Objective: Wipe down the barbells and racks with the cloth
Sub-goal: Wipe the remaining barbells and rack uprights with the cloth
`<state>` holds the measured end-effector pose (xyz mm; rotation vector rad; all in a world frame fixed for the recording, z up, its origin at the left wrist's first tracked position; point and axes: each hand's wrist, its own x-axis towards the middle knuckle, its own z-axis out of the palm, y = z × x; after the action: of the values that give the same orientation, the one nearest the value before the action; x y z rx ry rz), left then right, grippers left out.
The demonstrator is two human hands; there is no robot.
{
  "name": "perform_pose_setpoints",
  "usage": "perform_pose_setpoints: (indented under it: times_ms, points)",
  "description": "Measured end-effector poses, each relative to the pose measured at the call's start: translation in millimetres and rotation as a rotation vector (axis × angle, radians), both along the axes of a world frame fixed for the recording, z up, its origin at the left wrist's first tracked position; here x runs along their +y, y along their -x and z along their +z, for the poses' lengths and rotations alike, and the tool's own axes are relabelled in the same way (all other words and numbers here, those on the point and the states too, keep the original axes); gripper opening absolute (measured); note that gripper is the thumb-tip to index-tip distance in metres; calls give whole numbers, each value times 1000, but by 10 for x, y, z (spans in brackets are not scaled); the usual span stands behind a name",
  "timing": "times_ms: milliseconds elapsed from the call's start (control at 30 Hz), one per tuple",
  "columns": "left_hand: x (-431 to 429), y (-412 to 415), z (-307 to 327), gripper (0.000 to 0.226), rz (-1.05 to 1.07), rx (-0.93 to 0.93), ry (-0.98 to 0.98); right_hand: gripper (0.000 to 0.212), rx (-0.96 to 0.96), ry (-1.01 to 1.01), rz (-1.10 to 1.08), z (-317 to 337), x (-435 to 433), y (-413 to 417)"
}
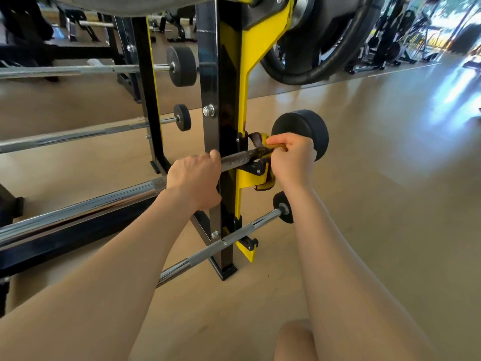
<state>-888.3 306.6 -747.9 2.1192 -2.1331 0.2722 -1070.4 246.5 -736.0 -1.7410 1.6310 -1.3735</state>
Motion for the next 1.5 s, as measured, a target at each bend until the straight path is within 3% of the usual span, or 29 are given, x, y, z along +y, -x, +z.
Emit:
perform_pose_setpoints:
  times_ms: [100,167,267,400,533,633,767,933,1100,1167,1300,1433,1500]
  points:
    - [156,-138,-6,68,-66,-41,-9,27,104,360,-86,171,220,-137]
    - [302,-302,-16,51,-3,-13,-1,27,173,437,62,200,350,-343]
    - [508,-562,18,27,130,2,-18,35,282,251,208,-23,453,-616]
    - [726,-751,87,17,241,-10,-43,59,572,41,65,-315,580,-909]
    - [820,-727,60,25,300,-19,-23,40,351,115,121,-265,747,-1158]
    - [817,-722,56,20,302,-29,-16,31,273,157,297,-234,903,-1216]
    - [859,-729,59,18,293,-38,-5,26,313,271,509,-187,959,-1105]
    - [916,-824,87,32,189,35,-53,29,243,237,177,-182,693,-895]
    - [928,-878,28,24,267,-26,-17,25,252,305,463,-252,1023,-1301]
    - [929,-872,-4,18,298,-27,8,25,208,284,420,-240,853,-1162]
    - [907,-922,-11,11,267,-50,21,26,142,248,127,-262,770,-1111]
    - [900,-924,8,12,251,-88,41,23,167,296,412,-358,1081,-1362]
    - [900,-919,10,15,240,-81,29,23,127,286,332,-298,901,-1272]
